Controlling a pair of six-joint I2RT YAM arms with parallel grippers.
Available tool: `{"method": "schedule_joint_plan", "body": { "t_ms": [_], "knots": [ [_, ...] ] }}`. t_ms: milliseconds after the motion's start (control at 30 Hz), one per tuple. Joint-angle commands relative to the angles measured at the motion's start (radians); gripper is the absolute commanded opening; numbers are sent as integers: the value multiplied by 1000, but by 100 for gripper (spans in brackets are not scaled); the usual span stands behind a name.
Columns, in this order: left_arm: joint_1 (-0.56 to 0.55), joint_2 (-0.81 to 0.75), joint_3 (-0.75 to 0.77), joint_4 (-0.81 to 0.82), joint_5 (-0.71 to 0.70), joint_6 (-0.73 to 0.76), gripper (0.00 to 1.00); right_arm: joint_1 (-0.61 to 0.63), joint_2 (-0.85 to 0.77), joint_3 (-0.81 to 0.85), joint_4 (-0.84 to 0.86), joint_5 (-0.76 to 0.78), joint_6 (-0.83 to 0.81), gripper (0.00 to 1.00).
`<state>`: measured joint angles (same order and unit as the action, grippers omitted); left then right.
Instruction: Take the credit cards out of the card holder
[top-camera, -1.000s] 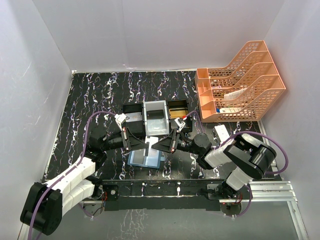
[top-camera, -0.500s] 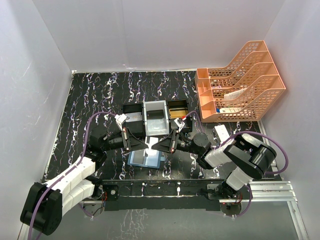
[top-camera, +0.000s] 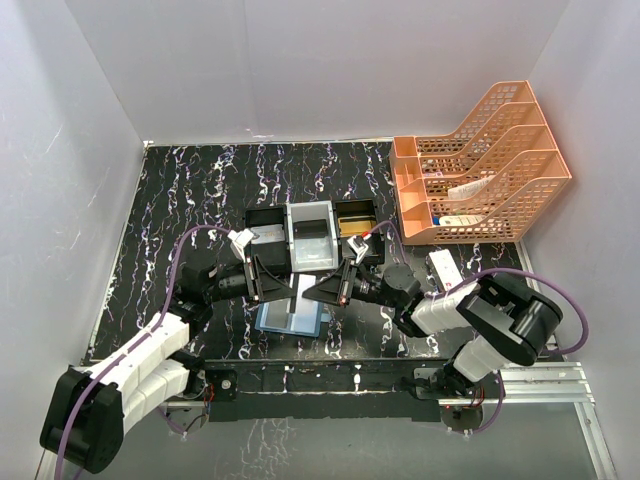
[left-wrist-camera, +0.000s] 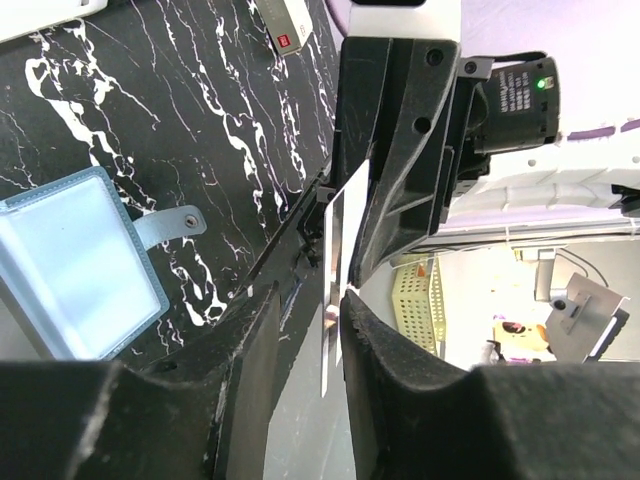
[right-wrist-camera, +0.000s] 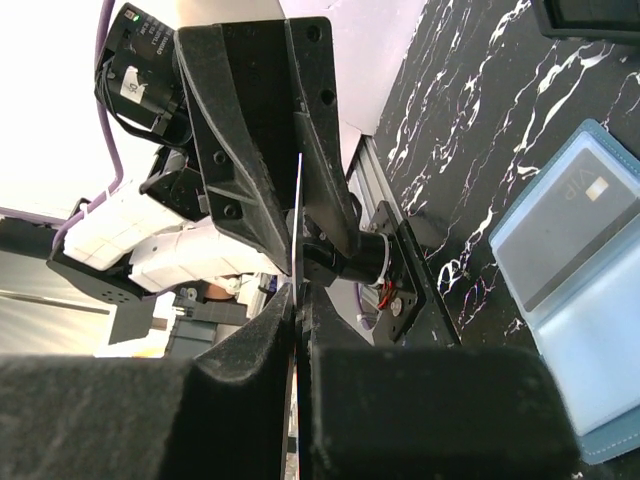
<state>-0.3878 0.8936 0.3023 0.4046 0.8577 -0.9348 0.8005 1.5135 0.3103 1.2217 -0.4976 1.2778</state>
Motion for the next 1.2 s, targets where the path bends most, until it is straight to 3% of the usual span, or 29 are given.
{"method": "schedule_joint_plan", "body": {
  "t_ms": [0, 200, 333, 533, 600, 667, 767, 900, 1000, 1167],
  "knots": [
    [4, -19, 46, -14, 18, 24, 25, 5, -47, 65, -31, 22, -46, 0],
    [4, 5, 16, 135, 86, -45, 0, 5, -59, 75, -67, 25, -61, 0],
    [4, 12, -3, 198, 99, -77, 0, 4, -58, 76, -67, 25, -61, 1],
    [4, 3, -10, 201, 104, -82, 0, 4, -46, 76, 19, 3, -5, 17],
    [4, 2, -16, 223, 98, -97, 0, 5, -34, 79, 44, -5, 13, 18],
    [4, 5, -22, 243, 95, -112, 0, 5, -28, 79, 53, -7, 18, 15],
    [5, 1, -25, 246, 95, -113, 0, 5, -25, 74, 69, -10, 21, 0],
    [4, -9, -19, 188, 65, -87, 0, 5, -39, 65, 71, -9, 16, 0],
    [4, -32, 31, 6, 1, 3, 24, 4, -74, 59, -5, 22, -23, 0],
    [4, -170, 101, -288, -217, 108, 79, 3, -207, 89, -349, 140, -180, 0]
  ]
}}
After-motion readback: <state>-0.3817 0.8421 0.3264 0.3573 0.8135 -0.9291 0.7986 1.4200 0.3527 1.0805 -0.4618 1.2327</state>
